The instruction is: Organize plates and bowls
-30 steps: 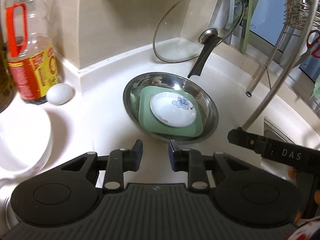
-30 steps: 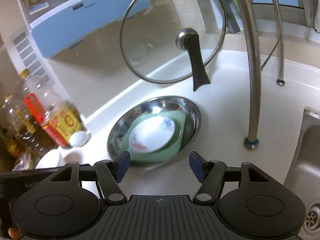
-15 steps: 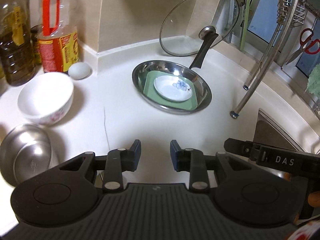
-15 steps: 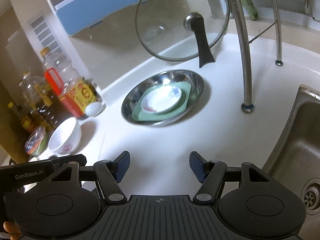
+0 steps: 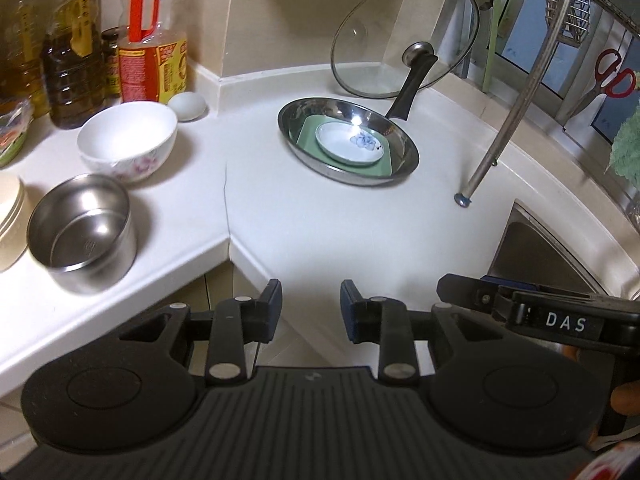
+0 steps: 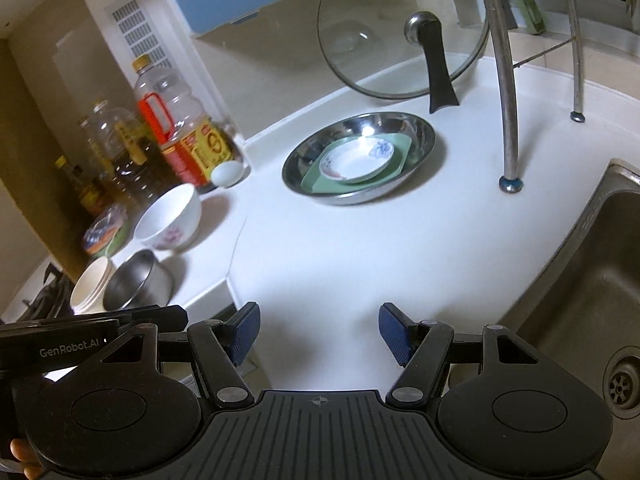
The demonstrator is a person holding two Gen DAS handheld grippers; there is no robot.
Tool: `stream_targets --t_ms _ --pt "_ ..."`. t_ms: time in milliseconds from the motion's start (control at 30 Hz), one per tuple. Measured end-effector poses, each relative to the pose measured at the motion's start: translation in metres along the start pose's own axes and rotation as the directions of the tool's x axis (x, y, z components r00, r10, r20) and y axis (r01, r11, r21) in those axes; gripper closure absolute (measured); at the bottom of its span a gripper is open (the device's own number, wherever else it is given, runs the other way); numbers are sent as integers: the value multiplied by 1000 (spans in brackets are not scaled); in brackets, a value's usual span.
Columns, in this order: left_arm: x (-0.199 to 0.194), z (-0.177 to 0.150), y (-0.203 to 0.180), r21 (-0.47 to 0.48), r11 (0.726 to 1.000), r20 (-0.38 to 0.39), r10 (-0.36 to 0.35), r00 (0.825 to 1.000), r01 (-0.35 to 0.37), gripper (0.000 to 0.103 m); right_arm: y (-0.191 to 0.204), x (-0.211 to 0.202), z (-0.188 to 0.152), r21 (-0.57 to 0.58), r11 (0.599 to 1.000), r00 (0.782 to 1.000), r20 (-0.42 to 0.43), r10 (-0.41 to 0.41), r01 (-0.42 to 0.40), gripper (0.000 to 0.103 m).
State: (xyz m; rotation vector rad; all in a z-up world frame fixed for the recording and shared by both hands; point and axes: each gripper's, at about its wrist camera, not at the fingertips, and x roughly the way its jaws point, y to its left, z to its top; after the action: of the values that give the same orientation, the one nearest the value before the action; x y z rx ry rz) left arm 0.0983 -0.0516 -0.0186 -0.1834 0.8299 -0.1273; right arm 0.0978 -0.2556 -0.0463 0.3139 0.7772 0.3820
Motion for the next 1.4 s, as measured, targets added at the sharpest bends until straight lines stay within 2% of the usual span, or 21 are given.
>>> stream_targets --t_ms 400,700,1100,1400 --pt "-20 -23 -2 -31 999 -11 44 999 -44 75 10 -6 -19 -53 998 998 -66 19 -22 37" --pt "-28 -30 18 -69 995 -8 70 998 -70 75 26 4 -23 -101 995 992 -124 6 -19 37" --pt "-42 -35 80 -145 983 -28 112 993 -115 75 78 36 -29 -132 988 982 -180 58 -83 37" --pt "-66 -30 151 -216 960 -18 182 983 -181 75 134 74 -34 -137 976 965 -224 137 -170 37"
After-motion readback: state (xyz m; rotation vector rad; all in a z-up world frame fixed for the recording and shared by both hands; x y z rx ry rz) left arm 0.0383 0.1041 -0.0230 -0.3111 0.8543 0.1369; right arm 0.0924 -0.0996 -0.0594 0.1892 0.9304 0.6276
